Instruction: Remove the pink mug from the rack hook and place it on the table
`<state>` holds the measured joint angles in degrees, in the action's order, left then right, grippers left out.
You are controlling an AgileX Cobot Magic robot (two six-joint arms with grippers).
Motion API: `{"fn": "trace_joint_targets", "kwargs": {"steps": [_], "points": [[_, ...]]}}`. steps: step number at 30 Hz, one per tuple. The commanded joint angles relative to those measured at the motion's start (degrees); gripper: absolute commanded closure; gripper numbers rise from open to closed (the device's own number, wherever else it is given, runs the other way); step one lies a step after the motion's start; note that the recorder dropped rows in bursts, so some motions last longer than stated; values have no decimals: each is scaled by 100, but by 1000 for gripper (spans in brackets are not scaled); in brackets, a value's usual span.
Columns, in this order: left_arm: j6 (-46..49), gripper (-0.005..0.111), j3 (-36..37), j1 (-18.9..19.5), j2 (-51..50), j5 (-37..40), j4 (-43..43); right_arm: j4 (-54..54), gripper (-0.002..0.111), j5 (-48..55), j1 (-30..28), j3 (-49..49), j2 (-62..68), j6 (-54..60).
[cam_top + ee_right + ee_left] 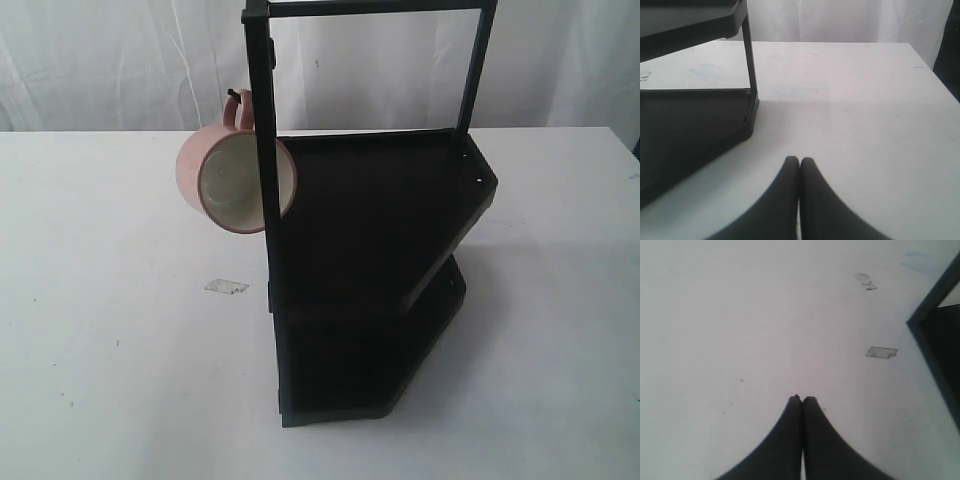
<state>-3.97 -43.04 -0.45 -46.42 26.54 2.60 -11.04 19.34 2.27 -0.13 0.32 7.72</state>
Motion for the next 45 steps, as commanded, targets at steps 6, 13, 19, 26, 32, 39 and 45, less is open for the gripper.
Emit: {"fn": "trace_joint_targets", "kwargs": {"steps": [6,13,19,26,32,39,45], "points": [[3933,107,-37,-936,-268,754,2998,41,108,-10,-15,13,-32,-25],[3844,107,-208,-1475,-102,652,2990,41,108,-10,-15,13,-32,-36],[3843,107,-977,-1702,-167,796,2990,41,108,-10,-15,13,-32,-115],[3843,82,-1123,-1800,-472,839,2990,41,108,-10,-15,13,-32,-115],[3843,47,-1123,-1822,-632,648,3353,41,108,-10,-15,13,-32,-115],[3865,44,-1123,-2051,-836,602,3239,41,108,-10,-15,13,-32,-115],[3453,47,-1123,-2051,-891,247,3109,41,108,-10,-15,13,-32,-115]]}}
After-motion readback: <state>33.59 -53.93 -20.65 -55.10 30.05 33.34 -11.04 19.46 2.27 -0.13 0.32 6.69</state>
